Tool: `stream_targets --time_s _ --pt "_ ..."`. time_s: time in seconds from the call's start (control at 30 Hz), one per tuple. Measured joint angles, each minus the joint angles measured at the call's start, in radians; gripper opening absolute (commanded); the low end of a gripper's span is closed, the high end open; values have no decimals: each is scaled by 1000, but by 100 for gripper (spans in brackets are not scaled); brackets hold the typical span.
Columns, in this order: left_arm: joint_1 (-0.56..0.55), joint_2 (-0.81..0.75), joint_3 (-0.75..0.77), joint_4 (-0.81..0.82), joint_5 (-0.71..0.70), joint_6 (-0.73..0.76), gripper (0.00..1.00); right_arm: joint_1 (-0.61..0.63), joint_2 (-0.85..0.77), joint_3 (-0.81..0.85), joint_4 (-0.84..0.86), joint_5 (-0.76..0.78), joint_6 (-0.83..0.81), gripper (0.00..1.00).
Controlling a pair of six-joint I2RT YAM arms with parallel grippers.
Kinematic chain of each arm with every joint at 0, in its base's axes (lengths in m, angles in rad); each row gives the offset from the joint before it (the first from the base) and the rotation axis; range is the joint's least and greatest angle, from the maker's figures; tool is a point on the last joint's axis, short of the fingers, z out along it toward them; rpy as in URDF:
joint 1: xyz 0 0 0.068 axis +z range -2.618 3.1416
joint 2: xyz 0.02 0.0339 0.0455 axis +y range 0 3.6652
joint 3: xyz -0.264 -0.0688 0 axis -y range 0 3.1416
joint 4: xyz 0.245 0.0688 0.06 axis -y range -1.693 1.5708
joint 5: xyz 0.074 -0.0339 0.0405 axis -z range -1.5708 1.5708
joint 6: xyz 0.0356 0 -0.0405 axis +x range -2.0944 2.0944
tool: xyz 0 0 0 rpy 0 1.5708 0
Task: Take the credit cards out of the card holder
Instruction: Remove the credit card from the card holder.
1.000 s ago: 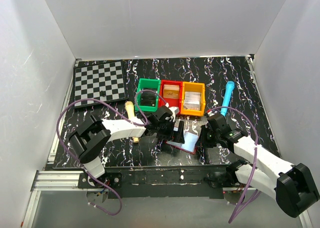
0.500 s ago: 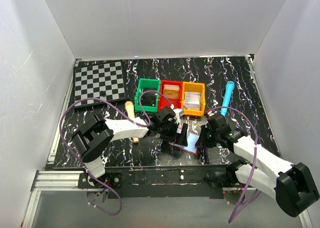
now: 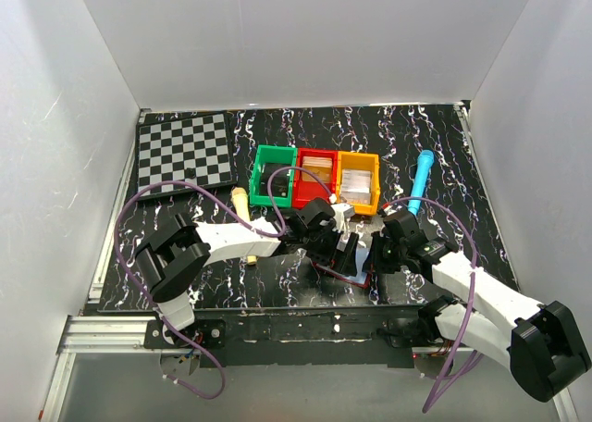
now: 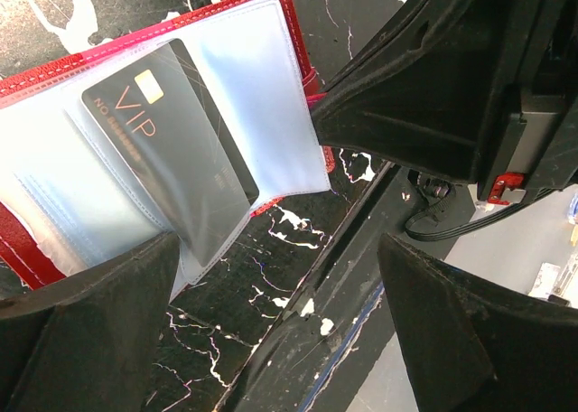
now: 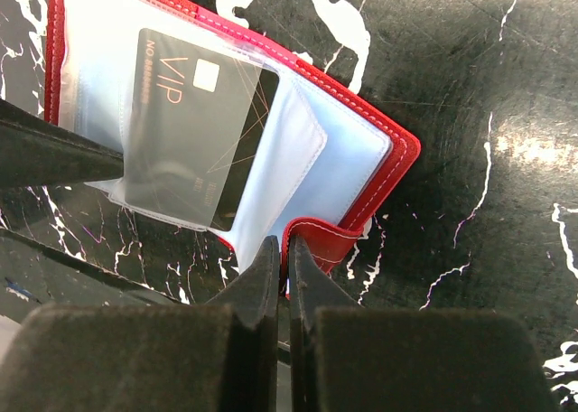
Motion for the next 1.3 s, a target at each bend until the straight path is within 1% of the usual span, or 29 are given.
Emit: stream_targets --time_s 0.17,0.33,0.53,0.67,0.7,0.77,0.8,0.87,0.97,1.1,1.2,1.3 --pt "0 0 0 -2 -8 -3 92 0 0 0 0 0 0 1" --pt "9 -6 -14 -17 -59 -27 93 0 -7 0 -2 0 0 1" --pt "73 -103 -141 -32 -109 -76 93 0 -41 0 -6 7 6 1" --pt "114 -171 -199 -46 -140 -95 93 0 -38 1 -17 19 8 2" --pt "117 -188 -210 -47 -146 -99 93 0 -36 3 -22 23 9 9" --pt "120 -223 -230 -48 -156 -106 92 0 -33 10 -41 32 10 28" --pt "120 -237 -236 -50 -159 -109 93 0 -33 16 -52 36 11 36" --pt "125 -270 -249 -53 -169 -116 93 0 -38 32 -74 45 14 45" --pt "132 -314 -256 -50 -177 -117 92 0 -79 67 -98 50 9 52" --pt "158 -351 -259 -10 -172 -115 89 0 -124 113 -72 12 8 54" --pt "175 -359 -286 74 -144 -113 88 0 -75 139 -29 -44 13 59" --pt "182 -374 -346 147 -121 -116 88 0 33 158 27 -109 25 64"
